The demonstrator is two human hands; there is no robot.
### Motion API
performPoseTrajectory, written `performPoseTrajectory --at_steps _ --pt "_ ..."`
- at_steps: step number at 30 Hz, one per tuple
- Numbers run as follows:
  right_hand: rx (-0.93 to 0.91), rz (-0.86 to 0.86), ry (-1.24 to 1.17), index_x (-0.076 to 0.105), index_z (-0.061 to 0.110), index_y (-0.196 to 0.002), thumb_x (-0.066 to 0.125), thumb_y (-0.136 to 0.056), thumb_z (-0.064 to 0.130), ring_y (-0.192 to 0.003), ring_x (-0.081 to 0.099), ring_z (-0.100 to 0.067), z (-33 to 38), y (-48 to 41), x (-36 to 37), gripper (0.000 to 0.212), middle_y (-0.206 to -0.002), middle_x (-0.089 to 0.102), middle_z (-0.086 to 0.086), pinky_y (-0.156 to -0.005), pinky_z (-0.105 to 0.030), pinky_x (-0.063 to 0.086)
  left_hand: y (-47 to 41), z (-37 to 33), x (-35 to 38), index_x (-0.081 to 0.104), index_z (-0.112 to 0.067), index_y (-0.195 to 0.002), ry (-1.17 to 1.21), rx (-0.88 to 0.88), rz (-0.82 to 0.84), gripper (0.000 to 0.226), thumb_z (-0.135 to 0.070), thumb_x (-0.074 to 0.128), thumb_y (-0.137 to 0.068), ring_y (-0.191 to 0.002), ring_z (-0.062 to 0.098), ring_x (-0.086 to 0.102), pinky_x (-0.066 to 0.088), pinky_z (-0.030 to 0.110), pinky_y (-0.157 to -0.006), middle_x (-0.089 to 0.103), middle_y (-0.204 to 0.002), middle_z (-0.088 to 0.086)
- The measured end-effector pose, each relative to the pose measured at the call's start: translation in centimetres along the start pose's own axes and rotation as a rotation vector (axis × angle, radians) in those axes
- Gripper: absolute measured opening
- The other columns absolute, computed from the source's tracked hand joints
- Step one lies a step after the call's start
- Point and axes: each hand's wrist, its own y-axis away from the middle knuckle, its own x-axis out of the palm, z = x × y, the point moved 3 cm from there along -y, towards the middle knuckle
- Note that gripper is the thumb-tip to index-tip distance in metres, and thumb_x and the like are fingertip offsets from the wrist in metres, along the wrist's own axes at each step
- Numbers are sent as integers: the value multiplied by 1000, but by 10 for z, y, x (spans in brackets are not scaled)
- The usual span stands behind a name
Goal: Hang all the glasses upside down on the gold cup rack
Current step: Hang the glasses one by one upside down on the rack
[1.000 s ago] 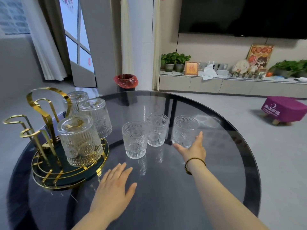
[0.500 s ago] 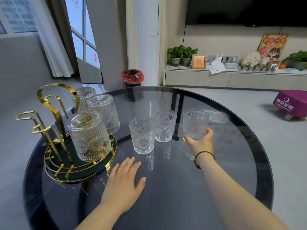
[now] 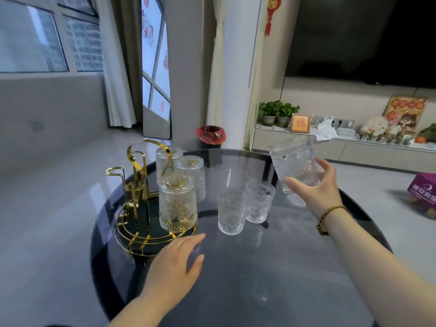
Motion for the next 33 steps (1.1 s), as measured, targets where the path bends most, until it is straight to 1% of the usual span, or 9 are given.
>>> performPoseTrajectory --at_steps 3,7,9,11,14,20,25,29,33 --pt "-36 64 8 25 19 -128 73 -65 27 -102 40 -17 30 -7 23 80 -118 36 -4 -83 -28 32 7 9 -52 65 -14 -100 -28 77 -195 41 -2 79 -63 -73 4 59 46 12 -58 70 -83 -2" --pt "-33 118 13 28 18 -123 73 -65 31 -96 46 -21 57 -13 54 75 -124 43 -13 -71 -24 41 5 30 -109 60 -5 -104 -73 89 -413 35 -25 48 -78 -84 16 63 48 28 -68 70 -91 11" --pt "-42 139 6 25 14 -125 71 -68 27 -93 45 -19 72 -17 73 75 -126 43 -13 -72 -24 41 -2 40 -118 50 -4 -120 -137 69 -391 52 -34 35 -80 -110 23 51 38 39 -88 56 -120 8" --pt "-51 156 10 21 13 -127 69 -71 25 -97 42 -18 86 -22 91 74 -131 40 -15 -81 -28 37 -12 45 -116 26 -17 -136 -155 79 -300 58 -43 34 -84 -127 12 20 18 35 -104 22 -138 -5" --pt "-96 198 62 21 13 -128 68 -73 24 -96 40 -16 107 -30 118 74 -132 39 -14 -81 -25 35 -27 59 -109 4 -30 -137 -215 108 -134 57 -43 38 -92 -124 -4 -9 -4 23 -104 -2 -137 -18" --pt "-273 368 295 22 18 -128 69 -70 32 -109 42 -23 141 -51 172 76 -138 35 -16 -83 -28 33 -39 75 -119 20 -31 -138 -204 153 -48 52 -42 40 -91 -120 -9 5 1 18 -100 18 -134 -24" --pt "-331 462 350 20 20 -129 71 -69 27 -117 45 -30 160 -60 221 79 -139 34 -14 -81 -28 36 -37 79 -122 26 -32 -136 -109 151 -62 47 -40 40 -91 -115 -13 3 2 14 -100 14 -122 -28" --pt "-376 568 432 20 18 -131 71 -69 26 -122 40 -30 156 -63 256 81 -141 33 -15 -96 -37 38 -35 80 -123 27 -34 -135 -63 147 -47 47 -38 42 -91 -114 -17 -1 -13 -6 -88 10 -123 -30" --pt "-406 627 472 24 17 -130 70 -70 27 -126 36 -28 160 -64 275 77 -143 32 -14 -94 -35 38 -34 83 -124 23 -34 -136 -56 173 6 48 -37 41 -92 -110 -23 -8 -19 -11 -80 6 -124 -30"
